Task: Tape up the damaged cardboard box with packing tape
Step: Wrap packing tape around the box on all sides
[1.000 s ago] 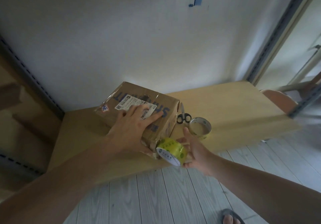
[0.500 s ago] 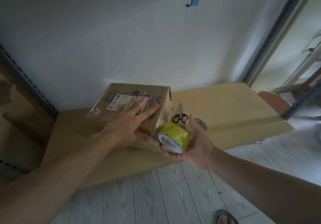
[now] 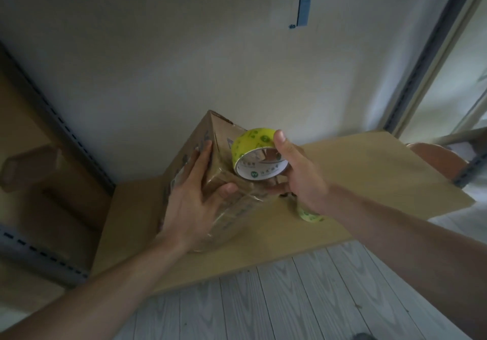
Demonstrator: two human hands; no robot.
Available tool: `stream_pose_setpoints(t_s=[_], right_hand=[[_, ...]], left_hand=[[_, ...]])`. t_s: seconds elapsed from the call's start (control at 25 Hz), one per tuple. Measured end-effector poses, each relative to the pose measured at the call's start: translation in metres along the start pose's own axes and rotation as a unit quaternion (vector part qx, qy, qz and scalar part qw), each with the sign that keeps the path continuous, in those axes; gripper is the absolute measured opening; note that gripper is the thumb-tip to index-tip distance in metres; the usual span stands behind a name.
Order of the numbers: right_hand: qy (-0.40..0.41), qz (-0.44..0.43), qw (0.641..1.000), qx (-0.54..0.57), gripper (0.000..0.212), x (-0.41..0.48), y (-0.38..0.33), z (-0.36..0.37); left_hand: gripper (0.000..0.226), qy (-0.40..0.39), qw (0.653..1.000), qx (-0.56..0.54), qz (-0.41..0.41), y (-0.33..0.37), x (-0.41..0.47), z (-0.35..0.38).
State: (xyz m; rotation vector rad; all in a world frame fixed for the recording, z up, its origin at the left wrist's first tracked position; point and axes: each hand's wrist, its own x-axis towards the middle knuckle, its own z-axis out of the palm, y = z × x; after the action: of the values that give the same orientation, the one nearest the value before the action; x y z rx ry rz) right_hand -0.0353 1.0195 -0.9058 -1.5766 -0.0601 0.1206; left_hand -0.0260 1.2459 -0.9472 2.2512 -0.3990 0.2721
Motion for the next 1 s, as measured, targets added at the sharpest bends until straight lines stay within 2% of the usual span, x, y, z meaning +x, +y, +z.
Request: stream_pose_setpoints(t_s=[0.08,0.16,0.32,0.44,0.56,0.72,0.84,1.0], right_hand=[[-0.011,-0.042,0.997,-0.057,0.081,0.002,-0.007,0.011],[-0.03,-0.07,0.992,-0.103,0.08,0.005,-0.014,0.022],[-0.064,-0.126,0.986,-0.093,0.036,0.013,-0.031,0.055],[-0.095,-0.162,0.974,-0.126,0.019,0.022,-0.035,0.086],[-0.044,-0.16,0.974,-0.151,0.021,0.032,-0.033,0.108],[-0.083,-0.141,0.978,-0.128,0.018,0.035,-0.042,0.121],[-0.037,-0.174,0.946,-0.272,0.017,0.034,-0.063,0.11],[-0.069,-0.223,0.851,-0.471,0.02,0.015,-0.088,0.087]], left_hand=[[0.09,0.021,0.998,-0.052,0.003,0.0,-0.011,-0.003],[0.083,0.021,0.998,-0.051,0.023,-0.006,-0.02,-0.013],[0.069,-0.023,0.995,0.035,0.087,-0.016,-0.012,-0.06],[0.08,-0.063,0.992,-0.017,0.104,-0.022,0.006,-0.085],[0.076,-0.018,0.993,-0.095,0.073,-0.046,0.008,-0.084],[0.073,0.008,0.993,-0.092,0.079,-0.065,0.001,-0.088],[0.063,0.011,0.995,-0.041,0.088,-0.077,-0.007,-0.102],[0.063,-0.02,0.999,-0.01,0.048,-0.096,-0.018,-0.116]])
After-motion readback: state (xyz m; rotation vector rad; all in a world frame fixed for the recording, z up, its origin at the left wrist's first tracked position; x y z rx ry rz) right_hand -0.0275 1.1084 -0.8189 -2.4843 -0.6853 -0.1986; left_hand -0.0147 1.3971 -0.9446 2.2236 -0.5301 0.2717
